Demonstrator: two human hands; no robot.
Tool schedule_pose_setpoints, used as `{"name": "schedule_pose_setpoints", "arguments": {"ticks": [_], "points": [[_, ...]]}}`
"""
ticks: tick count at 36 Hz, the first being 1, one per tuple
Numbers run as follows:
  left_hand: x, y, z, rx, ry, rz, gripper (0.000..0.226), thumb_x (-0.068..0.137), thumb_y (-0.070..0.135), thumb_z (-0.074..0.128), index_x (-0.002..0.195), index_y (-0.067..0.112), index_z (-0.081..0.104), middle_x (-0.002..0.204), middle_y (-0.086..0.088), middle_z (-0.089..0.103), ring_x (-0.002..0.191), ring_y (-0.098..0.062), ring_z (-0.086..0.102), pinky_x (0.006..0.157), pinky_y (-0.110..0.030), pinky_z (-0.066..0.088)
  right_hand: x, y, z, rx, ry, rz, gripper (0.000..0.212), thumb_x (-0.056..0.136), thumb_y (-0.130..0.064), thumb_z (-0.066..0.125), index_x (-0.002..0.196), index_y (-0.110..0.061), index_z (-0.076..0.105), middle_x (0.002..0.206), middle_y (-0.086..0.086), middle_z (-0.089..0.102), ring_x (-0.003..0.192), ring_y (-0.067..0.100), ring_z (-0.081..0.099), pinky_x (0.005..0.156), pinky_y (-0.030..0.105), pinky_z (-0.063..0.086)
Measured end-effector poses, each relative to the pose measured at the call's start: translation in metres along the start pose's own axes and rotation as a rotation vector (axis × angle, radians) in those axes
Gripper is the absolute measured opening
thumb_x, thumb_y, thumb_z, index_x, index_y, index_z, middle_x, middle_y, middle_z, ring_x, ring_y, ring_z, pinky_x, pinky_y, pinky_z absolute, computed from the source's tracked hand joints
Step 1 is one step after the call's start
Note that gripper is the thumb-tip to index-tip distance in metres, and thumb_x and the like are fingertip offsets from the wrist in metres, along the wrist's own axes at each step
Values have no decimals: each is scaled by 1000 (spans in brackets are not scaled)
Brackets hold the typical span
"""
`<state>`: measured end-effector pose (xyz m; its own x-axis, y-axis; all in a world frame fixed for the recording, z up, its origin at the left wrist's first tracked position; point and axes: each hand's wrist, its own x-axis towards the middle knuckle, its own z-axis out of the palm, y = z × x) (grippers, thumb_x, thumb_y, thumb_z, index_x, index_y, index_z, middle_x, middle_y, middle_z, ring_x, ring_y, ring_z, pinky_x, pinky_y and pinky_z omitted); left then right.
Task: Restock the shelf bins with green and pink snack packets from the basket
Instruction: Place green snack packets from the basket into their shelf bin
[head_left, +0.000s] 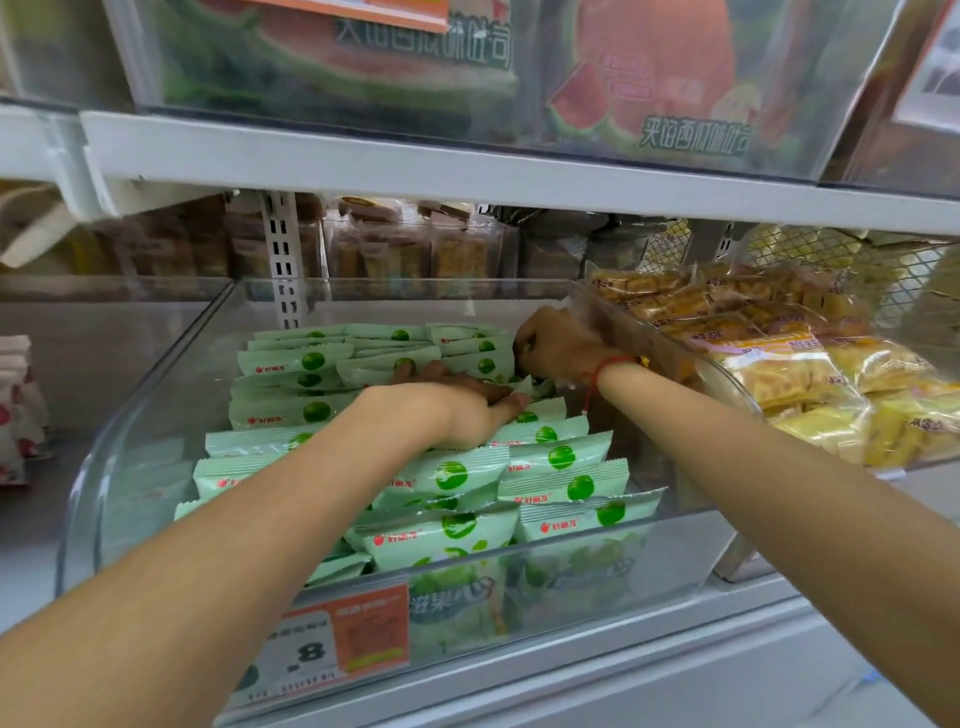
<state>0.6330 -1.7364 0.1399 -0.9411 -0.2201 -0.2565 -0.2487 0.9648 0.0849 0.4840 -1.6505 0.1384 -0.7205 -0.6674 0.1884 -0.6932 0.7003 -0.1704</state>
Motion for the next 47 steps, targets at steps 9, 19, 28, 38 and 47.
{"name": "schedule_pose_setpoints", "arguments": {"ticks": [9, 19, 28, 38, 47], "points": [[5, -3, -2, -63, 8, 18, 60, 93, 67, 10, 149, 45, 16, 161, 6, 8, 148, -27, -1, 118, -49, 0, -13, -10, -19, 40, -169, 107, 32, 89, -1, 48, 118, -3, 63, 118, 14, 64, 99, 24, 61, 77, 23, 50], [-58, -7, -12, -289, 392, 88, 40, 97, 45, 45, 134, 33, 51, 129, -3, 60, 113, -26, 58, 93, -34, 48, -102, -17, -60, 220, -65, 82, 36, 88, -4, 50, 122, -10, 61, 125, 9, 60, 113, 25, 56, 98, 32, 46], [-173, 4, 29, -486, 811, 86, 13, 93, 33, 54, 99, 36, 66, 93, 21, 63, 92, -6, 58, 79, -32, 49, -218, -62, -62, 481, 213, -128, 10, 82, -14, 69, 87, -23, 66, 75, -5, 65, 65, 8, 58, 68, 23, 48], [-224, -20, 181, -732, 575, -163, 18, 87, 31, 62, 78, 46, 57, 72, 24, 60, 83, -3, 61, 74, -28, 48, -269, -97, 69, 319, -605, -193, 13, 84, -11, 62, 92, -18, 70, 81, 7, 70, 57, 1, 59, 66, 21, 48], [-222, -55, 335, -767, 50, -362, 19, 94, 28, 54, 108, 33, 66, 108, 16, 67, 95, -6, 62, 80, -22, 48, -319, -102, 226, -56, -1121, -206, 37, 90, -10, 51, 124, 3, 56, 128, 22, 55, 115, 39, 54, 94, 43, 48]]}}
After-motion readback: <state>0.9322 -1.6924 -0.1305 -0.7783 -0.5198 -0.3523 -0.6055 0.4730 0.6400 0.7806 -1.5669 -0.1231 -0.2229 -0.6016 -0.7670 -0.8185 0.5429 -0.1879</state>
